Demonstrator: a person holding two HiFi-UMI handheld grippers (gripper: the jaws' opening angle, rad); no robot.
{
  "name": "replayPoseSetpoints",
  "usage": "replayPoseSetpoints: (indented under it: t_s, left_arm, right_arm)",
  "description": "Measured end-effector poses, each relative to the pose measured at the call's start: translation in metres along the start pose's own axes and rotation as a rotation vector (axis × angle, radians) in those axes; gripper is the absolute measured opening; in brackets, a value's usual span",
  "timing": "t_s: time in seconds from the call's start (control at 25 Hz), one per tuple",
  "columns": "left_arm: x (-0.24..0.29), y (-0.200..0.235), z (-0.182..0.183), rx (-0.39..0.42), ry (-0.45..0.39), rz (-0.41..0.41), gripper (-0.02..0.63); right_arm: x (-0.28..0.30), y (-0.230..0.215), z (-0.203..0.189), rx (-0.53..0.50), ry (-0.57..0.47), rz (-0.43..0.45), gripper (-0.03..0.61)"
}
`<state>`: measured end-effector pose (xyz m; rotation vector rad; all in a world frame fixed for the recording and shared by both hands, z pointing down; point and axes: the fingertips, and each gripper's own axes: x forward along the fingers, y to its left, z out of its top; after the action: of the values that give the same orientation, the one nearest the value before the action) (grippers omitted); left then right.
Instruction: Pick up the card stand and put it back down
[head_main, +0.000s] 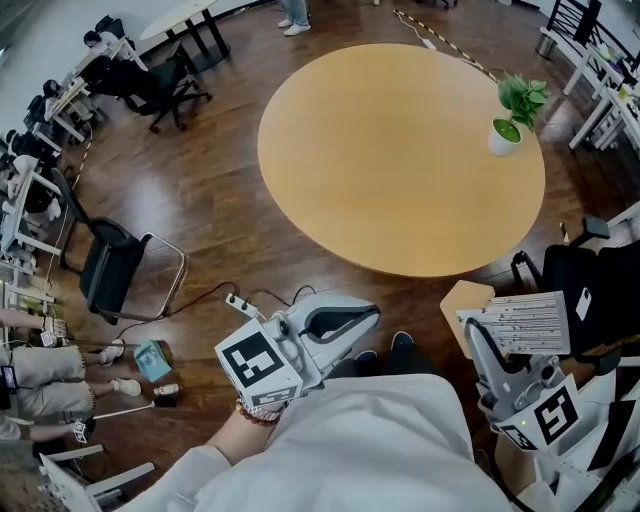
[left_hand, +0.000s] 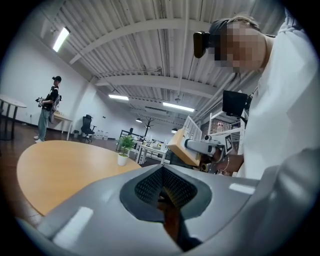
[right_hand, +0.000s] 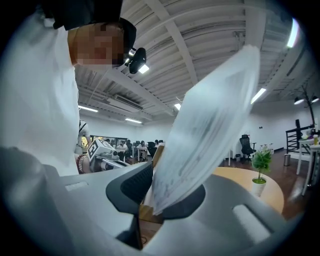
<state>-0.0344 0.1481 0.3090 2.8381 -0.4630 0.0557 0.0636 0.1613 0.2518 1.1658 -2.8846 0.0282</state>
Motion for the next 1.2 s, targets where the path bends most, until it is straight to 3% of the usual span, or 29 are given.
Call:
replayPoseSetpoints:
  t_s: [0.2, 0.4, 0.52, 0.76, 0.88, 1.04, 1.2]
  left_arm:
    - [0.012, 0.021, 0.005, 0.023, 0.009, -0.013, -0.006]
    - [0.033, 0.052, 0.006, 0.014, 0.008, -0.004, -0.005]
    - [0.053, 0.074, 0.022, 0.044, 0.021, 0.008, -0.005]
    - [0.077, 0.119, 0.07, 0.075, -0.07, 0.008, -0.005]
    - [0.088, 0.135, 0.074, 0.079, -0.063, 0.006, -0.005]
    - [0.104, 0.152, 0.07, 0.084, -0.031, 0.014, -0.005]
    - [0.109, 0.167, 0.074, 0.04, -0.043, 0.051, -0.005]
  right_arm:
    - [0.024, -0.039, -0.009, 0.009, 0.02, -0.014, 0.066]
    - [0.057, -0.08, -0.027, 0.02, 0.037, 0.025, 0.066]
    - [0.08, -0.113, -0.024, 0.021, 0.038, 0.055, 0.066]
    - [0.125, -0.159, -0.003, -0.054, 0.033, 0.11, 0.066]
    - [0.137, -0.176, -0.004, -0.067, 0.04, 0.124, 0.066]
    - [0.153, -0.205, -0.018, -0.059, 0.058, 0.143, 0.066]
    - [0.178, -0.244, -0.06, -0.035, 0.111, 0.163, 0.066]
